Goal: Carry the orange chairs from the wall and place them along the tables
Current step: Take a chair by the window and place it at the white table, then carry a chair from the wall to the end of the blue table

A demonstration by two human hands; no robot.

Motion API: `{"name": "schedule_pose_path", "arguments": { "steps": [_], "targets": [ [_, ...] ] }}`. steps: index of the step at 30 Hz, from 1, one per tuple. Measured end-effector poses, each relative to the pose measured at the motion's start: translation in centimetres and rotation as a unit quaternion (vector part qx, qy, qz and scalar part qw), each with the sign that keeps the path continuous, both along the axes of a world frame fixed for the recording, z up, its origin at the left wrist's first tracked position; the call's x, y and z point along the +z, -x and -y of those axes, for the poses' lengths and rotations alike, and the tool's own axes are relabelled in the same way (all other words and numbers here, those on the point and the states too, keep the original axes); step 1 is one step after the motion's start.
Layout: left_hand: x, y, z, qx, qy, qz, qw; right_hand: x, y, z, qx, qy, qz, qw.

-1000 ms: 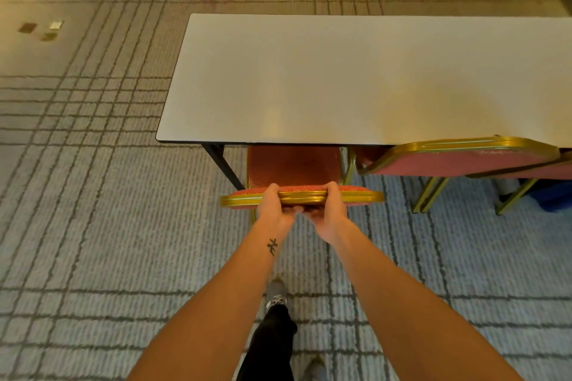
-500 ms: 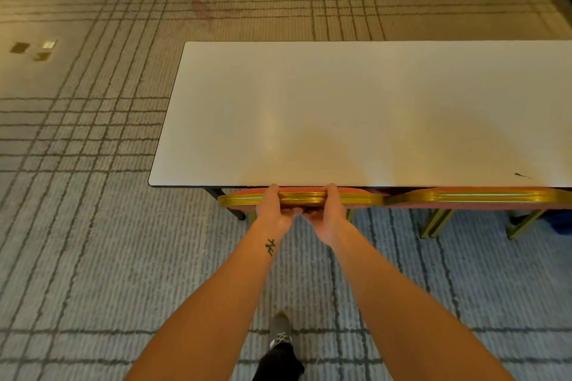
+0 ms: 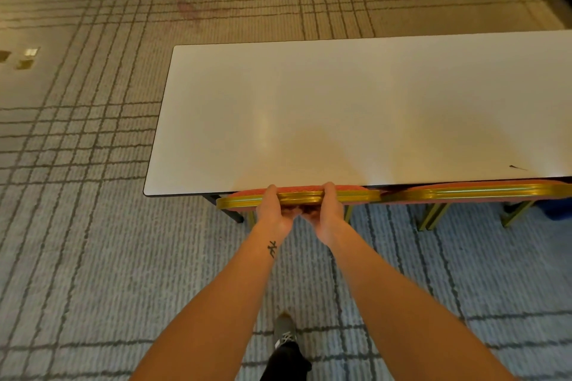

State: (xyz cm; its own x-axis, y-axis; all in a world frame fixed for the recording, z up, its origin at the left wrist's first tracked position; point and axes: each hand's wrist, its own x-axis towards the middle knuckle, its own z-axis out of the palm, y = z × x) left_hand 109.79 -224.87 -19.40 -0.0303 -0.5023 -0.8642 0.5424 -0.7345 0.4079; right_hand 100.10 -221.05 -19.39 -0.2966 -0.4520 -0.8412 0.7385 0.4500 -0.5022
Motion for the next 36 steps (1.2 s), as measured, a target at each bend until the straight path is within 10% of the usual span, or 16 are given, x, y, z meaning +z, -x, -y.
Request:
{"name": "schedule_pose_path", "arguments": {
  "steps": [15, 36],
  "targets": [
    [5.9, 1.0, -9.7, -0.173, 0.038, -0.057, 0.983, 5.8, 5.4, -11.0, 0.105, 0.064, 0.048, 0.991],
    [15.4, 28.1, -45.9, -0.501, 0.101, -0.128, 0.850, 13.4, 27.2, -55.4, -0.230, 0.175, -0.059, 0.956]
  ]
}}
